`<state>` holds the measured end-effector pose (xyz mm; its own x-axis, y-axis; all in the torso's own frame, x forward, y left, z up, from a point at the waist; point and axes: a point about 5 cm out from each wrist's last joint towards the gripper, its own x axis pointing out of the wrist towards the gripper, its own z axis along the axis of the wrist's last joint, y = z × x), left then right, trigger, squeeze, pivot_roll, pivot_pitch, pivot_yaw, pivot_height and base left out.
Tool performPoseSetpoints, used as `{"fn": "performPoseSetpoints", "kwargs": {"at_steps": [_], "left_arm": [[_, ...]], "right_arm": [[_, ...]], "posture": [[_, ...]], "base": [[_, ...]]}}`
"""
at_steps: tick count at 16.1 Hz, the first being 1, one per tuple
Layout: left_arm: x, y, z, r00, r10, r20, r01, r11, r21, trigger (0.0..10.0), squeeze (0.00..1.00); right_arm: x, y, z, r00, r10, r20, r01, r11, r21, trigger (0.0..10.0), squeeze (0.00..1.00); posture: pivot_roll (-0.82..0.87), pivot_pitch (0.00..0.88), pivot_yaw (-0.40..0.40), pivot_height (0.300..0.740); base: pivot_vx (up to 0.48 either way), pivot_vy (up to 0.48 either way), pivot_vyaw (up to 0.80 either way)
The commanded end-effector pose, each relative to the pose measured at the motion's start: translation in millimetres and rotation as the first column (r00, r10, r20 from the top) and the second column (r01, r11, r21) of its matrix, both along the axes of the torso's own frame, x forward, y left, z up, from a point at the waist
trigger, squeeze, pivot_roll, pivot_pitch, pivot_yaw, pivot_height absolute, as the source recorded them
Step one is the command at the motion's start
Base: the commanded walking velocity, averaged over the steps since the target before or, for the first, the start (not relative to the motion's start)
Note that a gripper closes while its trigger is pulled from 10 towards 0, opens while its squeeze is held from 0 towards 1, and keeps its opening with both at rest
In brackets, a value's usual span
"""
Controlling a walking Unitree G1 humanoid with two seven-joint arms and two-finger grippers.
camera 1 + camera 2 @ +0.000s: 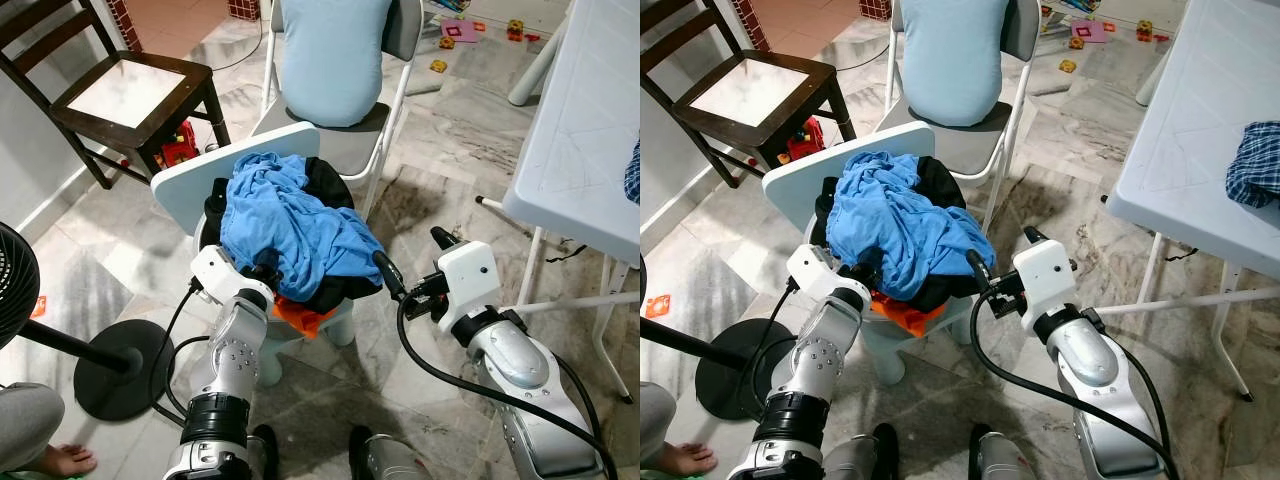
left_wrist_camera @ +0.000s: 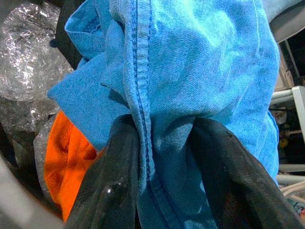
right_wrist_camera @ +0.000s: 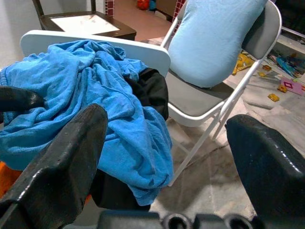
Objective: Hang hanger
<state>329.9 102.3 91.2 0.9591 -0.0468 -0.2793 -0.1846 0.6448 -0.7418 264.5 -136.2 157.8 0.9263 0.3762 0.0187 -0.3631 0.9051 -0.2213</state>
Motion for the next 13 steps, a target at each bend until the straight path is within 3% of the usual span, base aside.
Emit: {"fn": "performPoseSetpoints", "kwargs": {"at_steps": [1, 5, 7, 9, 12, 13], "left_arm": [[2.7, -26.5, 7.0, 1.0, -0.025, 0.0, 0.025, 0.996, -0.08, 0.0, 0.0], [5.2, -23.2, 8.7, 1.0, -0.01, 0.009, 0.011, 0.997, -0.072, 0.0, 0.0], [5.5, -25.6, 10.7, 1.0, -0.018, 0.015, 0.019, 0.999, -0.045, 0.0, 0.0], [5.3, -24.1, 7.7, 1.0, -0.011, -0.006, 0.011, 1.0, 0.025, 0.0, 0.0], [5.0, -18.0, 5.7, 1.0, 0.01, -0.01, -0.009, 0.992, 0.129, 0.0, 0.0], [5.6, -12.3, 8.8, 1.0, 0.008, 0.022, -0.013, 0.966, 0.259, 0.0, 0.0]], "right_arm": [[-2.4, 2.0, -4.0, 1.0, 0.016, -0.017, -0.016, 1.0, 0.003, 10.0, 0.0], [-1.4, 2.1, -5.1, 0.999, 0.03, -0.03, -0.03, 0.999, 0.011, 10.0, 0.0], [-3.5, 6.2, -9.1, 0.992, 0.1, -0.076, -0.099, 0.995, 0.021, 10.0, 0.0], [-10.0, 12.0, -16.9, 0.974, 0.191, -0.123, -0.192, 0.981, 0.003, 10.0, 0.0], [-17.9, 13.5, -18.0, 0.969, 0.209, -0.133, -0.211, 0.978, 0.002, 10.0, 0.0], [-20.4, 14.7, -21.5, 0.967, 0.212, -0.14, -0.214, 0.977, -0.002, 10.0, 0.0]], "posture": [[-0.16, 0.24, -0.005, 0.74], [-0.16, 0.233, -0.006, 0.74], [-0.16, 0.227, -0.005, 0.74], [-0.16, 0.224, -0.004, 0.74], [-0.16, 0.224, -0.004, 0.74], [-0.16, 0.222, -0.008, 0.74]], "base": [[0.0, 0.0, 0.0], [0.0, 0.0, 0.0], [0.0, 0.0, 0.0], [0.0, 0.0, 0.0], [0.0, 0.0, 0.0], [0.0, 0.0, 0.0]]}}
